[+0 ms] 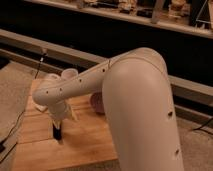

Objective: Knock the eraser over

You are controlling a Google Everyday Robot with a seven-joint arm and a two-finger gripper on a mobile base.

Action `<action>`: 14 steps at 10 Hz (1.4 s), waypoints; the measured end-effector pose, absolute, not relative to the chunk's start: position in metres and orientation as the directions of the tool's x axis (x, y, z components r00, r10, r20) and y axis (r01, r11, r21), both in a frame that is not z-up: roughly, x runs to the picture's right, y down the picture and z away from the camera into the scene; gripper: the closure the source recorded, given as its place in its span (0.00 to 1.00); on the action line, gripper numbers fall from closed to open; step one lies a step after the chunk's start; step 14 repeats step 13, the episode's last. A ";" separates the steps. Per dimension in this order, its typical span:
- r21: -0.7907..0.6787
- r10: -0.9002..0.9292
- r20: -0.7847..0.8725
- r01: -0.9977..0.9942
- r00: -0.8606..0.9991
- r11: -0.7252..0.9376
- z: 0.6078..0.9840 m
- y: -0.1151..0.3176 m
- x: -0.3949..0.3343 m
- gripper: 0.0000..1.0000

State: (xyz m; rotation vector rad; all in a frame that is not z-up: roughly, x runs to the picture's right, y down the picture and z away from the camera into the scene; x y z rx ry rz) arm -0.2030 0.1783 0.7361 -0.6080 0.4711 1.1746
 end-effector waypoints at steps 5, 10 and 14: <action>-0.402 0.675 -0.643 -0.910 0.361 0.104 0.709 0.178 -0.251 0.35; -0.476 0.667 -0.646 -0.879 0.371 0.027 0.699 0.168 -0.253 0.35; -0.477 0.667 -0.646 -0.879 0.371 0.027 0.699 0.168 -0.253 0.35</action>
